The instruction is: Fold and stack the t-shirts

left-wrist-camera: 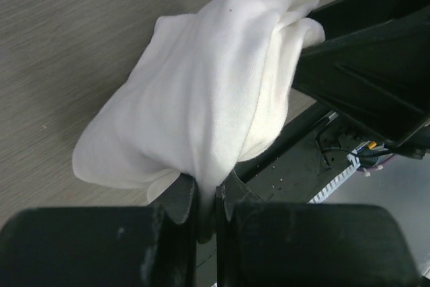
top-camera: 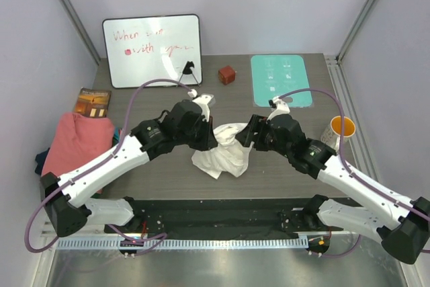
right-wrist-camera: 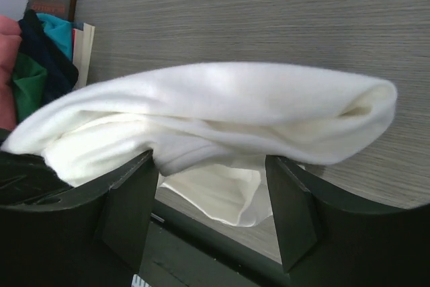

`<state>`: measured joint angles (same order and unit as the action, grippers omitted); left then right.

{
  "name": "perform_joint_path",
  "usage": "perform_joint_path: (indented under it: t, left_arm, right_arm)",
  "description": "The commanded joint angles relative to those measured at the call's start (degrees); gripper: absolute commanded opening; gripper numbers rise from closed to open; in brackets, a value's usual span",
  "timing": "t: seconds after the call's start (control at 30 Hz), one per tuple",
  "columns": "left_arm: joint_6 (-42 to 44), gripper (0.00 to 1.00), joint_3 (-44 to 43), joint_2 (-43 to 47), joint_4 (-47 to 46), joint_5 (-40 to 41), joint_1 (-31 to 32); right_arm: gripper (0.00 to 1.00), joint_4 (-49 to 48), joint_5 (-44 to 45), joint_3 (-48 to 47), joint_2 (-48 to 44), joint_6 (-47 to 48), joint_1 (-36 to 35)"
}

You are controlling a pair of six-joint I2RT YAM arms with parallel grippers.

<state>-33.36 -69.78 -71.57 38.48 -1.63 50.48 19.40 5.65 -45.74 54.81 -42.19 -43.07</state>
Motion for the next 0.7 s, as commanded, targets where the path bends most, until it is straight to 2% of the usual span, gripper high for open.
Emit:
perform_joint_path:
  t: [0.0,0.07,0.1,0.2,0.27,0.3,0.33,0.43,0.53,0.57,0.67]
  left_arm:
    - [0.06,0.0,5.6,2.84,-7.71,-3.46,-0.29]
    - [-0.56,0.0,7.11,2.23,-8.42,-2.77,-0.29]
    - [-0.56,0.06,8.5,1.35,-8.42,-2.59,-0.29]
    - [-2.57,0.55,12.54,-0.41,-8.6,0.13,-0.29]
    - [-4.07,0.6,15.62,-1.38,-11.13,2.92,-0.29]
    - [-6.25,0.69,18.86,-1.55,-13.32,4.51,-0.38]
    - [-7.06,0.74,20.28,-1.73,-14.13,5.66,-0.38]
    - [-10.3,0.75,24.07,-1.99,-16.33,8.13,-0.38]
    - [-12.85,0.75,26.97,-1.12,-17.21,12.68,-0.38]
    - [-13.13,0.76,27.41,-0.33,-16.77,14.36,-0.38]
    - [-13.66,0.8,27.42,1.08,-14.67,20.51,-0.38]
  right_arm:
    - [0.7,0.91,4.9,-0.15,0.82,1.06,-0.35]
    - [0.7,-0.32,3.5,1.08,2.4,0.89,-0.35]
    - [0.7,-0.85,2.79,1.52,3.19,0.8,-0.35]
    - [0.71,-1.56,-0.28,1.97,6.8,0.62,-0.35]
    - [0.7,-1.64,-0.9,2.58,6.98,0.53,-0.44]
    - [0.7,-1.64,-0.82,2.84,5.85,0.62,-0.35]
    - [0.7,-1.82,-1.16,3.02,4.97,0.97,-0.44]
    - [0.59,-2.61,-3.35,4.25,1.62,3.08,-0.52]
    - [0.61,-0.51,-4.6,3.81,3.36,6.42,-1.66]
    - [0.65,0.37,-4.68,4.07,3.73,7.12,-1.93]
    - [0.67,-0.84,-7.84,5.65,4.61,7.39,-2.46]
